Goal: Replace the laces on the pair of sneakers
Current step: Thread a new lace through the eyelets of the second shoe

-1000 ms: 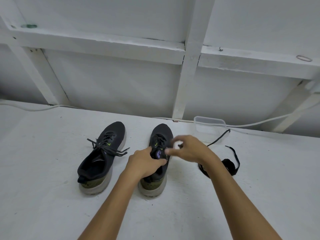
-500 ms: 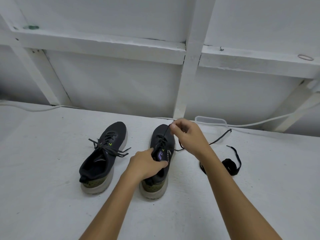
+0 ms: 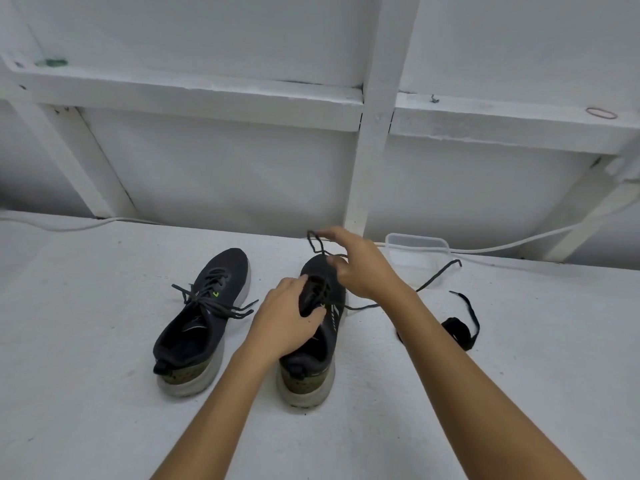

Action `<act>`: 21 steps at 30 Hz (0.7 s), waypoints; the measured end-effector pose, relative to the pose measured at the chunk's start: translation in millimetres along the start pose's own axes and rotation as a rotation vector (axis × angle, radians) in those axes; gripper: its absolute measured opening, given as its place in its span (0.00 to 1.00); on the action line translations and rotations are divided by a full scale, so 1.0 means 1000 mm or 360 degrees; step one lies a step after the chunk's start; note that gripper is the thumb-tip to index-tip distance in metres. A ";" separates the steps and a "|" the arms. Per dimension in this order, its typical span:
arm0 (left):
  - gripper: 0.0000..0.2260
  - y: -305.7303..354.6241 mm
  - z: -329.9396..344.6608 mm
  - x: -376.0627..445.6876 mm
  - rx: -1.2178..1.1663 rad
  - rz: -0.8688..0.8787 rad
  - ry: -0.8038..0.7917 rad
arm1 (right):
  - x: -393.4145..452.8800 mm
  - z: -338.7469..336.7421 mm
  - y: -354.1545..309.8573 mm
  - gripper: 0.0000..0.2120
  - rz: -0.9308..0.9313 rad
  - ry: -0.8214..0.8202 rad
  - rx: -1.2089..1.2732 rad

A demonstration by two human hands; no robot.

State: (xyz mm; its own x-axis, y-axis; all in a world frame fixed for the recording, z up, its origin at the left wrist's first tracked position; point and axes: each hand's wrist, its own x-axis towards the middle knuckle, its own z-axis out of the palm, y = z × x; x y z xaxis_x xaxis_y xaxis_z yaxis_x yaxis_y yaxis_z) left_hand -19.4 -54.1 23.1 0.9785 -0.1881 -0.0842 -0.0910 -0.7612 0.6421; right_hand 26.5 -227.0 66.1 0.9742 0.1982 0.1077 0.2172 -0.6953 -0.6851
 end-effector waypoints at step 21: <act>0.06 -0.001 -0.032 0.026 0.0649 0.0175 0.0023 | -0.028 0.007 0.032 0.04 0.0441 -0.0372 -0.0093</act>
State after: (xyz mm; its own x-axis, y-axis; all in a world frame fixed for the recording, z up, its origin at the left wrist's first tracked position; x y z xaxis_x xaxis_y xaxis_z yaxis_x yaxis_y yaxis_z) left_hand 11.8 -37.9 44.6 0.9611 -0.2755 -0.0197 -0.2579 -0.9209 0.2924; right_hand 5.3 -250.1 35.8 0.9578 0.1443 -0.2484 -0.0437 -0.7816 -0.6223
